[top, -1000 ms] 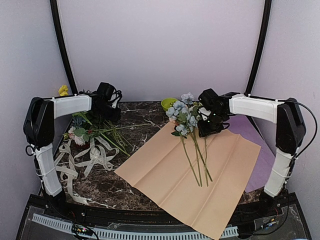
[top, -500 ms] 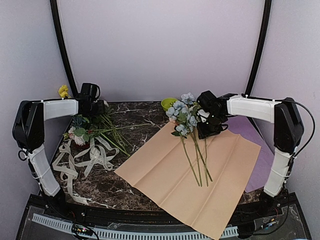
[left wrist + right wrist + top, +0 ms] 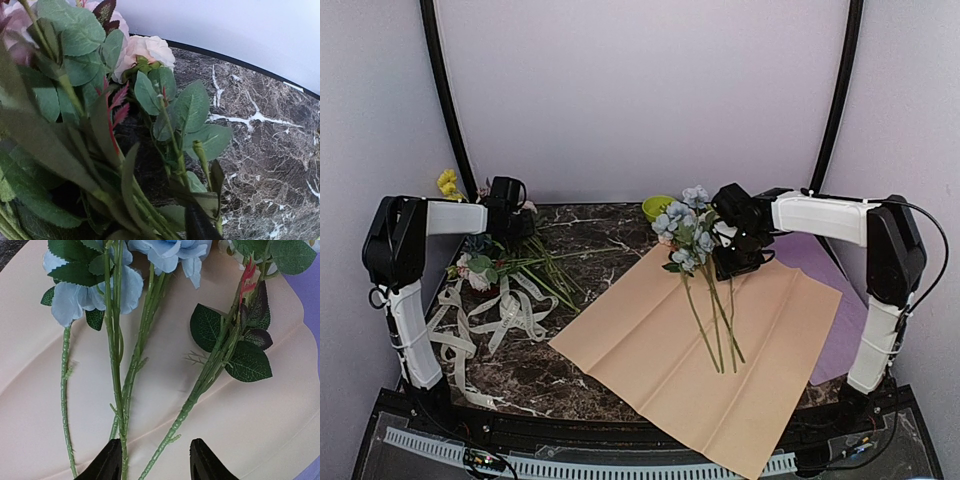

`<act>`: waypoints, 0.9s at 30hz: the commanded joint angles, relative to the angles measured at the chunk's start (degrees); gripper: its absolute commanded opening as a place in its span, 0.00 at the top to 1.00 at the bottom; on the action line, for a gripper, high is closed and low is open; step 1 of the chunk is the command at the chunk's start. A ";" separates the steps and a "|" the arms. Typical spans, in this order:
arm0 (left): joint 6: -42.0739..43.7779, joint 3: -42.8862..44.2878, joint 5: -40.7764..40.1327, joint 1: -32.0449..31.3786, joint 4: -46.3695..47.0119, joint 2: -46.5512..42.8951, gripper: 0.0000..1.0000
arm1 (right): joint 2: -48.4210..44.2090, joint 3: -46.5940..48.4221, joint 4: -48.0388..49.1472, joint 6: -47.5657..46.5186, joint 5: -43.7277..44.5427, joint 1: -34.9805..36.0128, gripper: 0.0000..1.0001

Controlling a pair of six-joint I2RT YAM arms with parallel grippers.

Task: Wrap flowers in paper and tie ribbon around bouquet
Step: Pick up the fake flower from the corner of the board.

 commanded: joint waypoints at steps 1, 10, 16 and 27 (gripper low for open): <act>-0.12 1.51 1.31 0.45 0.62 -1.27 0.75 | 0.90 0.75 -0.59 -0.29 0.73 0.63 0.53; 2.11 -6.09 -1.81 0.68 9.42 -11.84 1.00 | 0.57 0.91 -1.22 -0.20 1.06 1.01 0.53; 10.28 -14.57 0.31 0.27 23.34 -25.55 1.00 | 0.16 1.81 -1.45 -0.04 0.90 1.20 0.53; 2.59 -21.61 29.72 -7.27 42.68 -39.35 1.00 | -11.22 1.10 16.92 -2.46 -15.55 4.07 0.54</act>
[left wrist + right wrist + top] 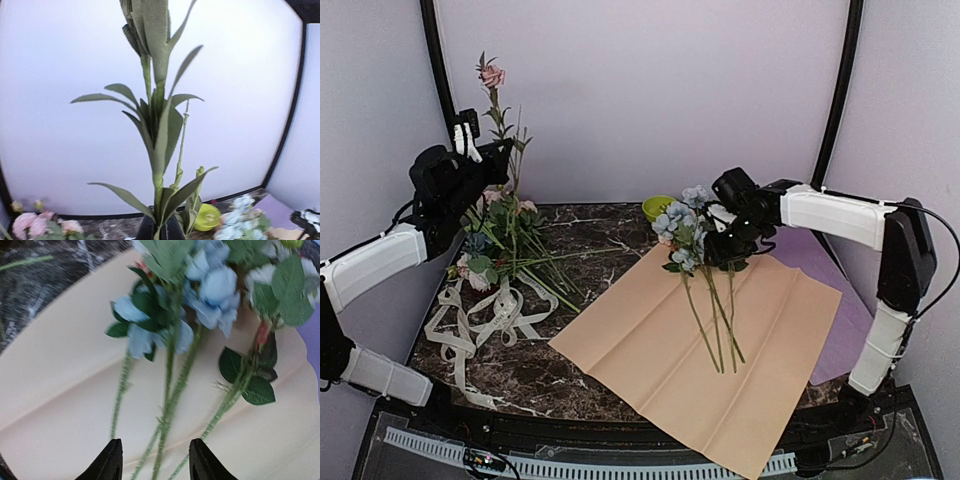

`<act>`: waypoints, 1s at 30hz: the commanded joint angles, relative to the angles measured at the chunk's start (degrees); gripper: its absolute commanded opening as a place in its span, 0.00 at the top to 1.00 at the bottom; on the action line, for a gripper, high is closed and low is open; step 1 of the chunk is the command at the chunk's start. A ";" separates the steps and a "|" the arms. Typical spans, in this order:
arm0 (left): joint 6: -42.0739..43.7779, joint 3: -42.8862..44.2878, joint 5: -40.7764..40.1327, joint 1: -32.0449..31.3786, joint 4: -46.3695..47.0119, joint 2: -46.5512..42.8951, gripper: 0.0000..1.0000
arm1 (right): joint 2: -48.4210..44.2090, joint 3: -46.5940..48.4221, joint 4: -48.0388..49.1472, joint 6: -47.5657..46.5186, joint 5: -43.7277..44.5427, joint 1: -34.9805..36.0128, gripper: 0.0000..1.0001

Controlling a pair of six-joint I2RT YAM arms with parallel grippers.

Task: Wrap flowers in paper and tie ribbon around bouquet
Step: Pass from the left arm to the right

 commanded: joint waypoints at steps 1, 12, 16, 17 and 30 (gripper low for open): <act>-9.17 -1.52 17.56 -4.40 12.78 -0.35 1.00 | -10.28 -1.74 19.89 -2.36 -17.11 3.81 0.54; -28.08 3.83 29.11 -17.92 31.96 9.99 1.00 | -7.71 -4.39 62.13 7.91 -34.44 10.46 0.37; -28.61 6.67 30.70 -20.15 32.04 13.52 1.00 | -4.43 -0.56 60.56 6.40 -35.53 12.35 0.30; -28.79 6.98 30.91 -20.95 32.09 14.11 1.00 | -4.27 -0.62 60.79 6.45 -35.43 12.46 0.31; -23.67 6.82 26.88 -22.04 24.66 14.93 0.93 | -8.15 -3.23 53.49 6.20 -29.78 11.72 1.00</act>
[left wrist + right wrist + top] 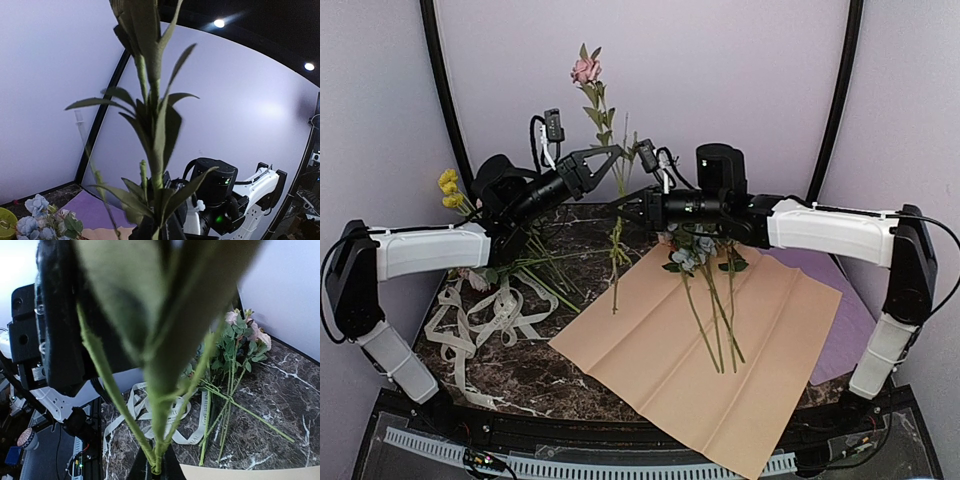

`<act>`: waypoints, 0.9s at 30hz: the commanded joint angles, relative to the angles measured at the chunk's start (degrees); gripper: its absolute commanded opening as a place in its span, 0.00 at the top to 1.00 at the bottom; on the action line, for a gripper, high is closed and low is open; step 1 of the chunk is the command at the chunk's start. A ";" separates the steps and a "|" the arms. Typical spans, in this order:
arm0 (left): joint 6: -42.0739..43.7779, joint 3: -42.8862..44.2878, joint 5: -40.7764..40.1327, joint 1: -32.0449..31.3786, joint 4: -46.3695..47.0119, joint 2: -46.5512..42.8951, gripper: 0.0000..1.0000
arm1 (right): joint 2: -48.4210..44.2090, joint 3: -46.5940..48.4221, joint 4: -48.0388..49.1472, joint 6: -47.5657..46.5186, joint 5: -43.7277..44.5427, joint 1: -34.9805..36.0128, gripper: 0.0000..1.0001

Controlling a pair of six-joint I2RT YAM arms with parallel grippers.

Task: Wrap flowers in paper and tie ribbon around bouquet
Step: Pass from the left arm to the right, then place the flattened wrapping paper on the flattened wrapping paper.

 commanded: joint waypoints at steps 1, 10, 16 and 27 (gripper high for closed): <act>7.02 0.70 -5.09 -0.34 -8.61 -3.34 0.71 | -5.56 -0.54 -6.33 -1.83 6.76 -1.35 1.00; 24.23 2.14 -38.86 0.18 -40.84 -7.09 0.20 | -5.72 1.65 -50.12 0.58 17.95 -12.11 1.00; 25.58 3.09 -36.69 0.37 -44.35 -4.82 0.20 | -5.94 -2.99 -52.60 3.17 18.59 -15.65 1.00; 26.85 3.62 -35.76 0.46 -46.47 -4.18 0.20 | -0.34 -4.34 -53.38 3.46 21.88 -18.25 1.00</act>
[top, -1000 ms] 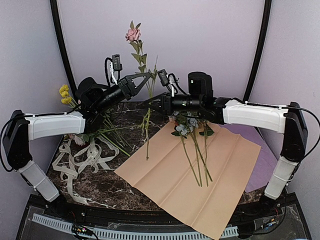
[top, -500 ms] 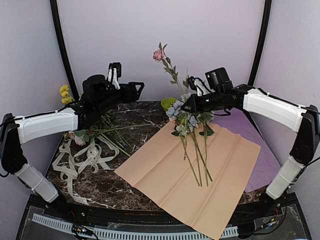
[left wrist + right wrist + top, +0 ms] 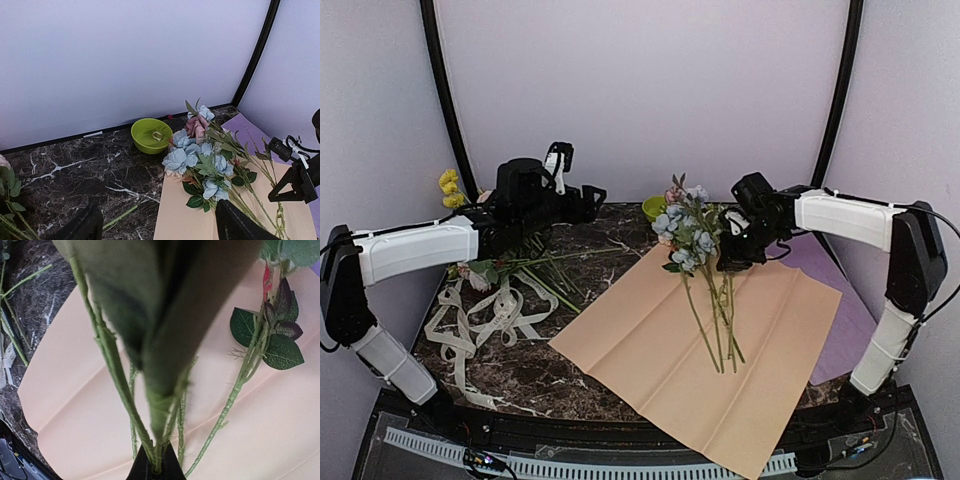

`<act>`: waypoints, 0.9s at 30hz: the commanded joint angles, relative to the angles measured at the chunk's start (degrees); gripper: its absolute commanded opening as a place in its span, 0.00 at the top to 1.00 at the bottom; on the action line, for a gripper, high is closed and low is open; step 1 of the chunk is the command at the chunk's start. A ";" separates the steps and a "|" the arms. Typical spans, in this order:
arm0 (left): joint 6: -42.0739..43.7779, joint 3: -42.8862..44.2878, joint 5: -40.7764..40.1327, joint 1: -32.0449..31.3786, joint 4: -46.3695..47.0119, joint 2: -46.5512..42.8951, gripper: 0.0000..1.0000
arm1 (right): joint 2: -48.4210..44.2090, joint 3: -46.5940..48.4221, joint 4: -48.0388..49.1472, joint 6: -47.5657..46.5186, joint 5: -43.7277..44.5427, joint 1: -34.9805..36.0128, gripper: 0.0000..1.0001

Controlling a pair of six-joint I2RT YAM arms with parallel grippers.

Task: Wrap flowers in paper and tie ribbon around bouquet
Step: Place the flattened wrapping paper on the flattened wrapping paper.

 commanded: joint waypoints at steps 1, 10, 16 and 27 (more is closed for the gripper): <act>2.00 1.15 -0.59 0.13 -1.16 -0.64 0.20 | 0.44 -1.48 0.05 1.45 1.80 -0.65 1.00; 2.68 1.41 -0.68 0.21 -1.24 -0.38 0.20 | 0.28 -4.62 1.81 2.34 2.90 -1.78 0.92; 3.33 1.32 -1.25 0.22 -1.63 -0.94 0.20 | 0.56 -5.16 1.91 2.20 3.87 -2.41 0.78; 3.76 1.68 -1.45 0.30 -1.70 -0.52 0.20 | -1.21 -3.90 -0.10 1.95 5.60 -1.00 0.67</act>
